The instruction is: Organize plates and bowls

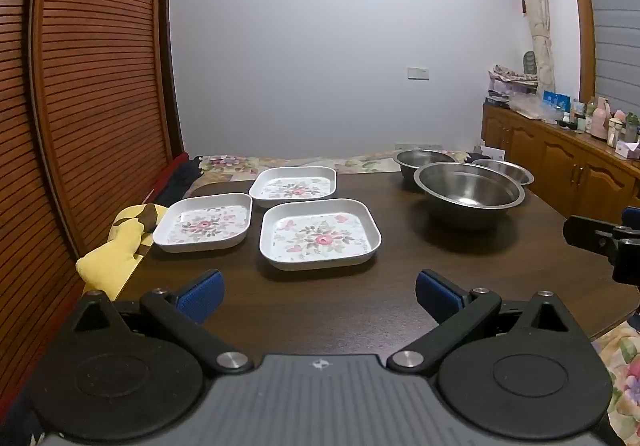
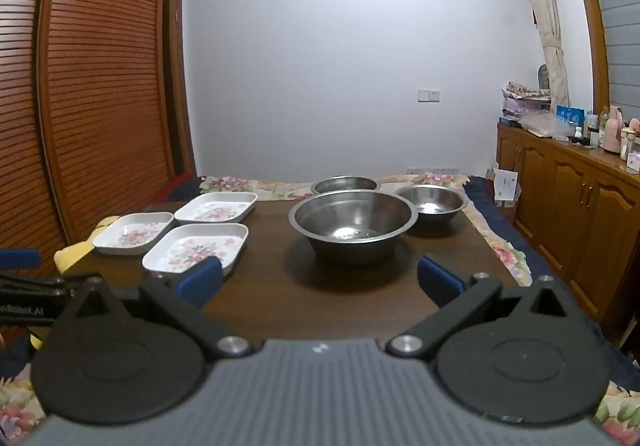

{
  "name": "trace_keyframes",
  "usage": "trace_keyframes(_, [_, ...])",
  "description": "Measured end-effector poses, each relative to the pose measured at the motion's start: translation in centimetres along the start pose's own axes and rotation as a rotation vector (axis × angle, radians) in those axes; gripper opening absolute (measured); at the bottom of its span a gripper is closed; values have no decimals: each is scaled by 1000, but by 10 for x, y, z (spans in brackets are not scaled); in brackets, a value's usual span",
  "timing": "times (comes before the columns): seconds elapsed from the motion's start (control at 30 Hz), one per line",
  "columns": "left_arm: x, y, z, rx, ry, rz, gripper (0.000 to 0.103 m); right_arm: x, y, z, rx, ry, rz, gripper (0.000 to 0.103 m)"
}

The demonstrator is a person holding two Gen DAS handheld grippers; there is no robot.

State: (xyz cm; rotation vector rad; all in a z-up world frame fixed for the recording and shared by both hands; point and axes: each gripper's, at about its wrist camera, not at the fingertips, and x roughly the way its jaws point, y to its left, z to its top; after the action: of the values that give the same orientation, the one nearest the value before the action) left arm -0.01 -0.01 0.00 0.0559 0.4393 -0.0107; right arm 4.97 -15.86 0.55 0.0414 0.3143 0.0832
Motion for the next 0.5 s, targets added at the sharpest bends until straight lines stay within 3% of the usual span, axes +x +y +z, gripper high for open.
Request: trace_keyframes(0.5, [0,6,1,2,4,4,103,0,0,-2,-1,7,-1,103])
